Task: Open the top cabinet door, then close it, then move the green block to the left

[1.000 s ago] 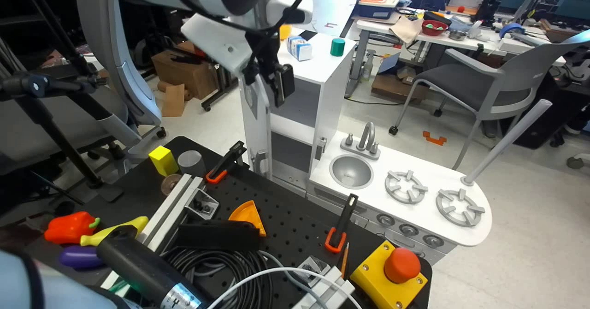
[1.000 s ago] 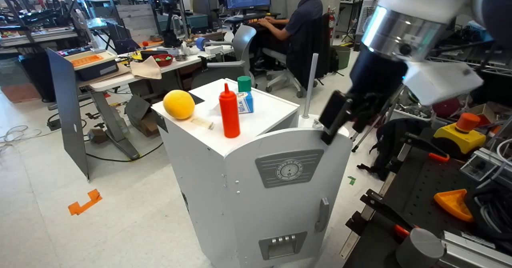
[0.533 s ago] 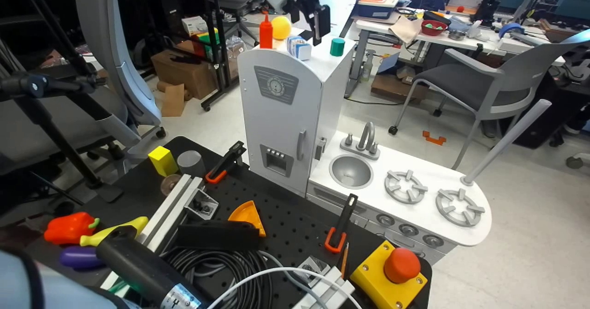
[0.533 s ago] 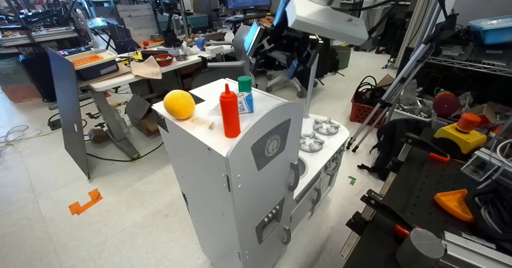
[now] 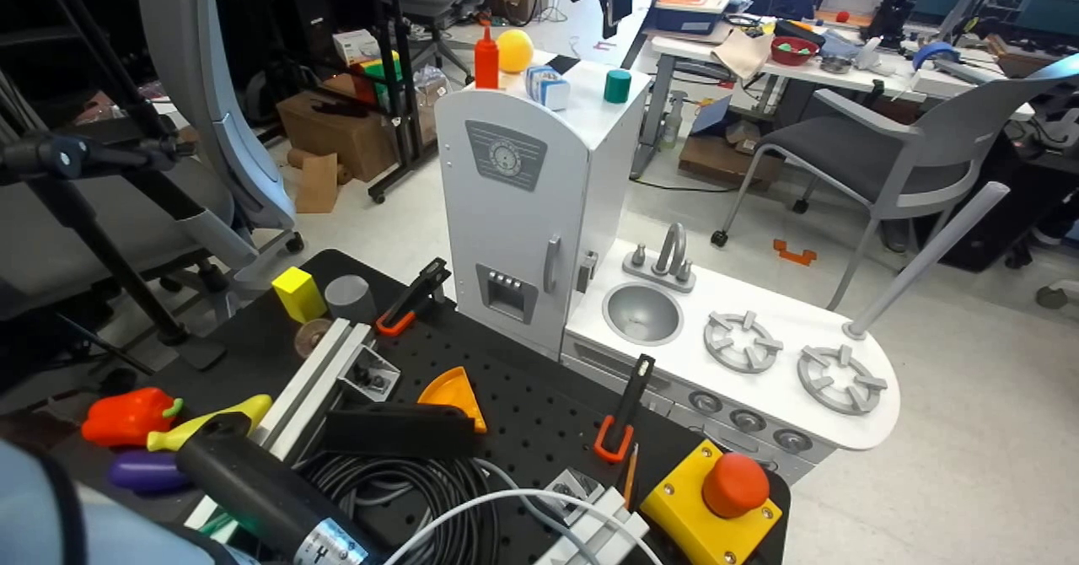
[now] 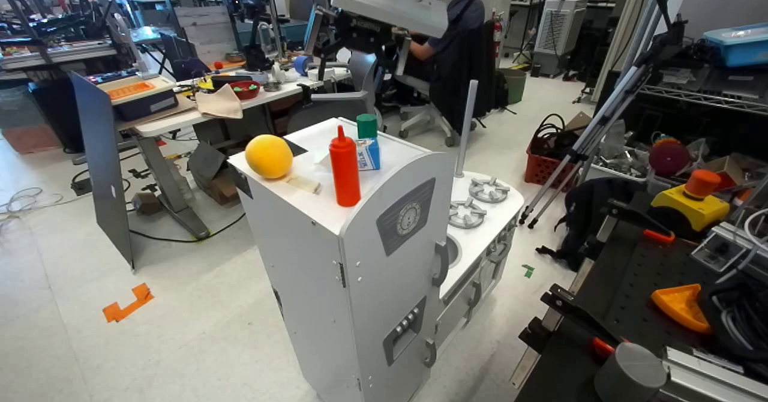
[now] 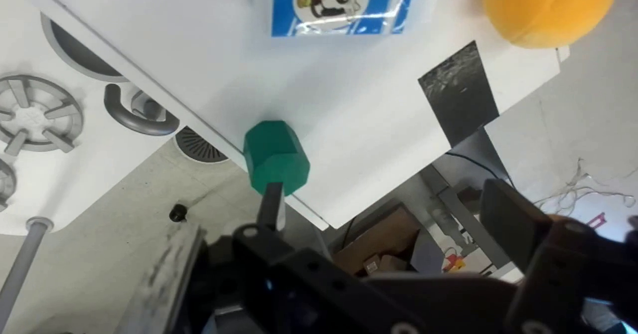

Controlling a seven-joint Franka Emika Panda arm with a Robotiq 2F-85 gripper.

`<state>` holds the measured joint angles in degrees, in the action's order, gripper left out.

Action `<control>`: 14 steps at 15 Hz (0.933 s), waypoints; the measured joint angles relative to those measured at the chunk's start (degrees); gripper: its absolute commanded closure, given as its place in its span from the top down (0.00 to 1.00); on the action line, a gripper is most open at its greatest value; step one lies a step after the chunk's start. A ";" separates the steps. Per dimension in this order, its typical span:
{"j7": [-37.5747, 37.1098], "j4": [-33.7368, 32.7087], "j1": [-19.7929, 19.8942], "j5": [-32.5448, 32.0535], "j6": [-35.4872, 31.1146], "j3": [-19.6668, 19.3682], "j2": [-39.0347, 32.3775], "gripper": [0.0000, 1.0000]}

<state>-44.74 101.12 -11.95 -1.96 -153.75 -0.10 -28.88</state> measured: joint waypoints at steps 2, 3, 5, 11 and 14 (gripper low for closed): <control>-1.37 -6.42 -0.34 1.06 4.86 -0.42 -3.38 1.00; -2.28 -9.57 -0.41 1.41 7.79 -0.81 -5.03 1.00; -4.48 -15.68 -0.37 1.89 14.25 -1.76 -8.22 1.00; -8.88 -30.72 1.29 4.53 33.98 -2.72 -16.20 1.00; -9.22 -35.46 2.70 6.97 40.39 -2.44 -19.46 1.00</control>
<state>-53.96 65.66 -9.24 5.02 -113.37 -2.54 -48.34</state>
